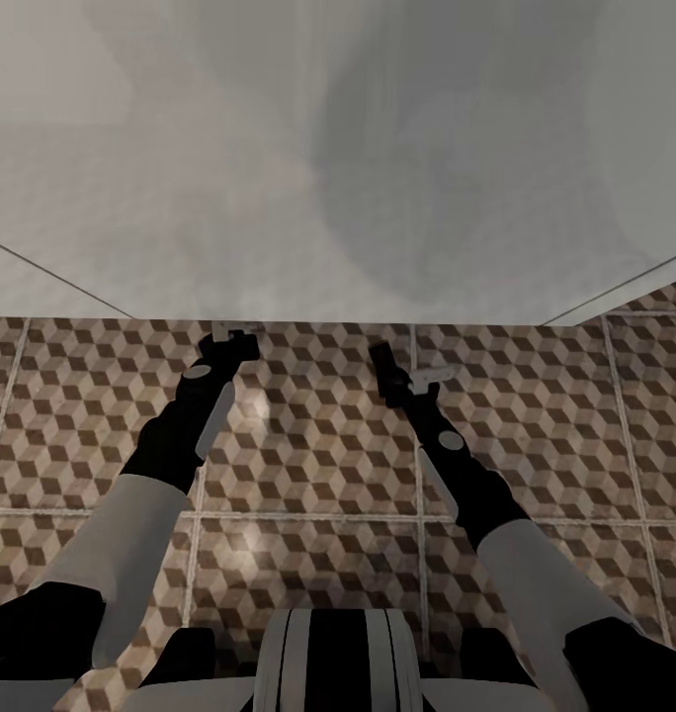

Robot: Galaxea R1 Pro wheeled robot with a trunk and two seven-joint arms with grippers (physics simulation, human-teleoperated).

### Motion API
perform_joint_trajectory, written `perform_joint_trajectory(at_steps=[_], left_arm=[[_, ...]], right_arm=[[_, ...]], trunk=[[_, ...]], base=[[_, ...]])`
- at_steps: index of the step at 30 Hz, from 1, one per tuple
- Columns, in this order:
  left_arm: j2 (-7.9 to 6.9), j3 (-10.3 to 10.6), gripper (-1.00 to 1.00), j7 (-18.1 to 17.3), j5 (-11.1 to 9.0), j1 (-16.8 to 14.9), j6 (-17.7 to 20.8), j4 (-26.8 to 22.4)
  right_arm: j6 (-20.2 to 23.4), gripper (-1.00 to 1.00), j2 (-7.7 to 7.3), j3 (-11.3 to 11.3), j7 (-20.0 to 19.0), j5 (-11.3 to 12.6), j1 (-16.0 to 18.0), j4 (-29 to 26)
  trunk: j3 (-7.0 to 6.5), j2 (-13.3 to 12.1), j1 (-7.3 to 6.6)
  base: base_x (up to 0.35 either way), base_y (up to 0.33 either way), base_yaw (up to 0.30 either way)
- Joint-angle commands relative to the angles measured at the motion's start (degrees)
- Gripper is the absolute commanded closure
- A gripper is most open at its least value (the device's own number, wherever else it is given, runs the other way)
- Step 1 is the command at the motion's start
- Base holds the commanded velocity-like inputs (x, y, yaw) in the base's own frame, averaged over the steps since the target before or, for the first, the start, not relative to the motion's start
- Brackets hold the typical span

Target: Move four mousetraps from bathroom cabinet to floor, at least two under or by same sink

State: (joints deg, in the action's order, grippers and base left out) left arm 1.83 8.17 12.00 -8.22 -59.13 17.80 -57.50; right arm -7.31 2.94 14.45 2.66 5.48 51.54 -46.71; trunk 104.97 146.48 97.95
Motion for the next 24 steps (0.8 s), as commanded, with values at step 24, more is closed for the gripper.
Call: perform_joint_trajectory(at_steps=[24], left_arm=[[0.10,0.41,1.00,0.48,-0.48,-0.02,0.31,-3.83]], right_arm=[[2.99,1.00,-0.04,0.14,0.24,0.59,8.91,6.89]], trunk=[[0.03,0.01,-0.01]], base=[[0.000,0.000,0.000]])
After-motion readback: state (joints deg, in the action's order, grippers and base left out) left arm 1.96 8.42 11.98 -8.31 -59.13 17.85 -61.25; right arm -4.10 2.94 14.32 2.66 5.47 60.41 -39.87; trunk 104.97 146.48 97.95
